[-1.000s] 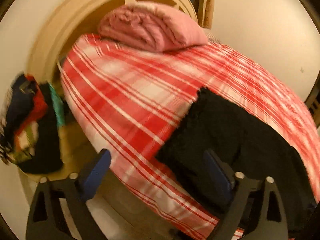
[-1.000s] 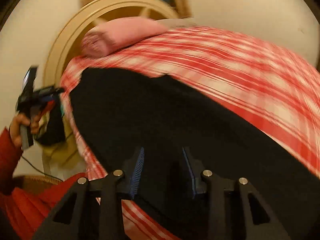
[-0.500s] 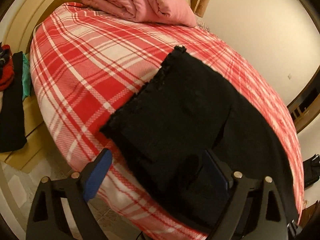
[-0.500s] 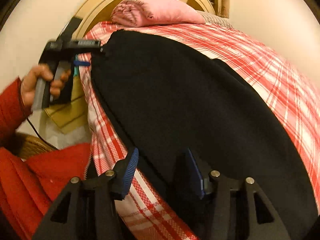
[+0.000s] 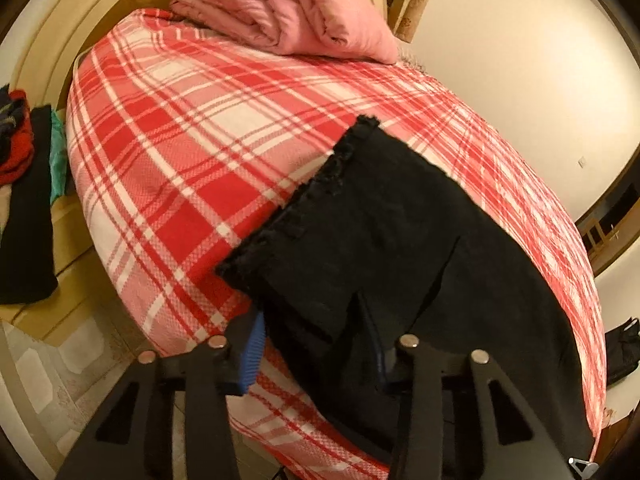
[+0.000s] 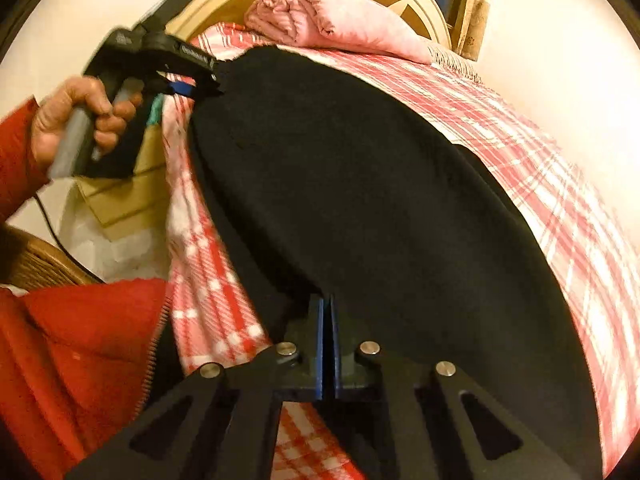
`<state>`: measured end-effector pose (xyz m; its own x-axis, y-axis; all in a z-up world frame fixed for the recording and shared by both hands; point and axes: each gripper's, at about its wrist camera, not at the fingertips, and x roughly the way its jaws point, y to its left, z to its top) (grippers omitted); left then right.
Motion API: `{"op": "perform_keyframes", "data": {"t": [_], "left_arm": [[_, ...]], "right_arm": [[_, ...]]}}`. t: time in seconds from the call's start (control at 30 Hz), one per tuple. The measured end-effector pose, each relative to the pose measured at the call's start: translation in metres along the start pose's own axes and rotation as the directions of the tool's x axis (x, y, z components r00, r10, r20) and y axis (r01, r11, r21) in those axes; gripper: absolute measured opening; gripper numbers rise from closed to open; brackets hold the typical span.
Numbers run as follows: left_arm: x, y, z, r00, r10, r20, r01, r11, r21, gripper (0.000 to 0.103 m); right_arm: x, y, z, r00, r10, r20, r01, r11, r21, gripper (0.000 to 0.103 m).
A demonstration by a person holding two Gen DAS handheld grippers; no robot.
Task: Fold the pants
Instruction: 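Fold the pants edge with the right gripper toward the waistband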
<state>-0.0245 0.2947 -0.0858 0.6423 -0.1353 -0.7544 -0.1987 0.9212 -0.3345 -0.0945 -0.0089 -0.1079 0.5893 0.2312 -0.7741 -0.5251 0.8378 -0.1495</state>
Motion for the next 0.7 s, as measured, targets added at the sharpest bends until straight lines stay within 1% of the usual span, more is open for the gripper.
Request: {"op": "perform_keyframes", "data": {"t": [0.03, 0.07, 0.13, 0.17, 0.23, 0.3, 0.33, 0.4, 0.43, 0.47, 0.5, 0.53, 0.57, 0.6, 0.63, 0.67, 0.7], "left_arm": [[-0.002, -0.002, 0.001, 1.000, -0.005, 0.002, 0.005, 1.000, 0.008, 0.036], [-0.002, -0.002, 0.002, 1.000, -0.007, 0.002, 0.007, 1.000, 0.011, 0.034], [-0.004, -0.001, 0.004, 1.000, -0.011, 0.004, 0.011, 1.000, 0.001, 0.032], [-0.005, 0.001, 0.005, 1.000, -0.011, 0.008, 0.011, 1.000, -0.006, 0.020], [-0.006, 0.004, 0.005, 1.000, 0.011, 0.017, -0.010, 1.000, -0.004, 0.020], [-0.005, 0.009, 0.005, 1.000, 0.009, 0.013, -0.009, 1.000, -0.012, 0.020], [-0.003, 0.009, 0.005, 1.000, 0.016, 0.009, -0.016, 1.000, -0.006, 0.020], [-0.002, 0.007, 0.004, 0.999, 0.037, 0.008, -0.037, 0.999, 0.004, 0.023], [-0.002, 0.006, 0.004, 0.999, 0.049, 0.007, -0.049, 0.999, 0.007, 0.027], [-0.004, 0.005, 0.004, 0.998, 0.070, 0.010, -0.070, 0.997, 0.010, 0.033], [-0.007, 0.004, 0.005, 0.995, 0.094, 0.016, -0.094, 0.995, 0.013, 0.037], [-0.011, 0.004, 0.006, 0.992, 0.124, 0.032, -0.125, 0.992, 0.020, 0.044], [-0.020, 0.000, 0.008, 0.981, 0.183, 0.070, -0.186, 0.982, 0.040, 0.053], [-0.028, -0.004, 0.008, 0.964, 0.238, 0.121, -0.247, 0.967, 0.058, 0.054], [-0.034, -0.008, 0.008, 0.948, 0.273, 0.161, -0.287, 0.955, 0.072, 0.057], [-0.041, -0.014, 0.009, 0.928, 0.307, 0.211, -0.332, 0.939, 0.093, 0.060], [-0.048, -0.025, 0.011, 0.915, 0.310, 0.259, -0.350, 0.928, 0.126, 0.061]], "right_arm": [[-0.005, -0.001, 0.001, 1.000, 0.018, 0.012, -0.018, 1.000, 0.002, 0.003], [-0.009, 0.001, 0.001, 0.999, 0.032, 0.020, -0.032, 0.999, -0.002, 0.003], [-0.015, 0.009, 0.002, 0.999, 0.043, 0.027, -0.042, 0.999, -0.024, 0.003], [-0.014, 0.013, 0.001, 0.998, 0.051, 0.022, -0.050, 0.998, -0.032, 0.003], [-0.006, 0.020, -0.002, 0.998, 0.069, 0.005, -0.069, 0.997, -0.041, 0.003], [0.006, 0.025, -0.006, 0.998, 0.064, -0.016, -0.064, 0.997, -0.046, 0.003], [0.012, 0.026, -0.009, 0.998, 0.061, -0.020, -0.062, 0.997, -0.045, 0.003], [0.012, 0.024, -0.010, 0.998, 0.065, 0.013, -0.065, 0.997, -0.035, 0.004], [0.009, 0.023, -0.009, 0.998, 0.068, 0.009, -0.067, 0.997, -0.030, 0.006], [0.006, 0.021, -0.007, 0.997, 0.075, -0.002, -0.075, 0.997, -0.022, 0.009], [-0.001, 0.016, -0.004, 0.995, 0.098, -0.003, -0.098, 0.995, 0.002, 0.011], [-0.009, 0.009, -0.002, 0.992, 0.126, 0.019, -0.126, 0.992, 0.030, 0.011], [-0.019, 0.000, 0.000, 0.986, 0.158, 0.061, -0.162, 0.985, 0.064, 0.011], [-0.032, -0.010, 0.002, 0.975, 0.187, 0.118, -0.200, 0.975, 0.103, 0.011], [-0.043, -0.024, 0.005, 0.964, 0.195, 0.178, -0.222, 0.964, 0.148, 0.012], [-0.052, -0.040, 0.007, 0.957, 0.176, 0.229, -0.223, 0.955, 0.196, 0.015], [-0.056, -0.056, 0.009, 0.955, 0.134, 0.264, -0.200, 0.949, 0.242, 0.015]]}}
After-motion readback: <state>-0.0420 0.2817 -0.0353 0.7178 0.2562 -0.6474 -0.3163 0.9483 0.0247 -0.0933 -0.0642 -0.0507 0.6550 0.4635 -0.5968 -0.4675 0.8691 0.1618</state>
